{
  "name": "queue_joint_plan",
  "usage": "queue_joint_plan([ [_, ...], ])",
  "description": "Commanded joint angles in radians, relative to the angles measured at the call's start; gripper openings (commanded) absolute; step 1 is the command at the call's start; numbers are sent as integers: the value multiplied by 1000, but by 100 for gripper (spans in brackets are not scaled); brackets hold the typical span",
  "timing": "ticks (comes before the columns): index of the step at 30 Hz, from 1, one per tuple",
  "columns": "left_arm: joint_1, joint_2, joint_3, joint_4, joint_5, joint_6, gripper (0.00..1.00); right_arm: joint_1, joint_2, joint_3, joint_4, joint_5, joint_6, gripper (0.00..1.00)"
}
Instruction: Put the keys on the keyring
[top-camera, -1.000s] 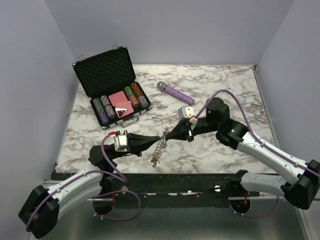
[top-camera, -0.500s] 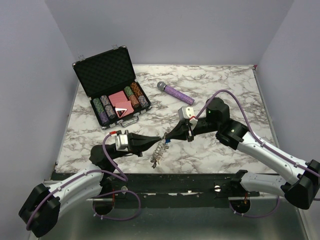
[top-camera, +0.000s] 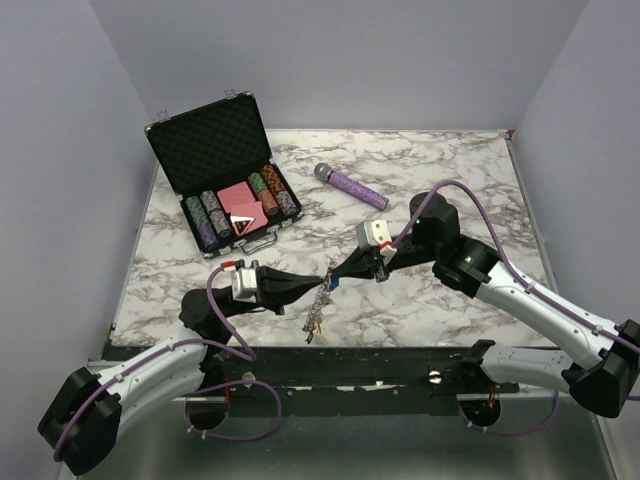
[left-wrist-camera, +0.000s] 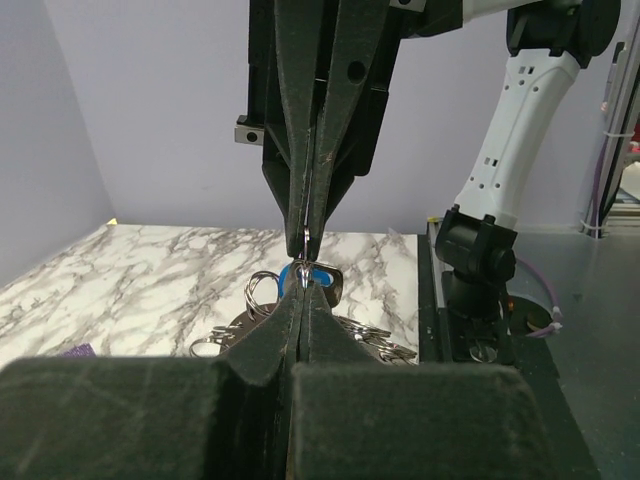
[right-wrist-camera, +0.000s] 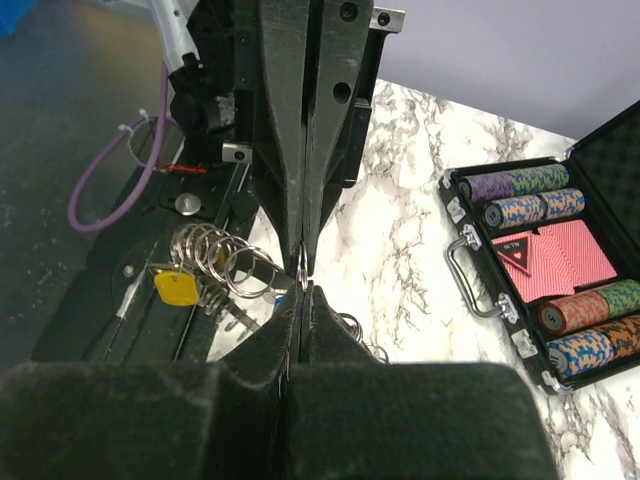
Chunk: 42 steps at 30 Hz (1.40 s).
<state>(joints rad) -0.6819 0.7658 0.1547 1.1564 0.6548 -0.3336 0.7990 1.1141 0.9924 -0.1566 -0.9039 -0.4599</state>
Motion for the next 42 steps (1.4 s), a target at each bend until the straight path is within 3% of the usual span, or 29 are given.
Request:
queue_joint_plan([
  [1, 2, -11, 32, 29, 60, -33, 0, 8, 10, 35, -77, 28, -114, 0],
  [27, 7, 7, 43, -29, 144, -42, 0, 11, 0, 71, -142, 63, -302, 0],
  [42, 15, 70, 52, 126, 190, -150, 0, 23, 15, 78, -185, 65, -376, 0],
])
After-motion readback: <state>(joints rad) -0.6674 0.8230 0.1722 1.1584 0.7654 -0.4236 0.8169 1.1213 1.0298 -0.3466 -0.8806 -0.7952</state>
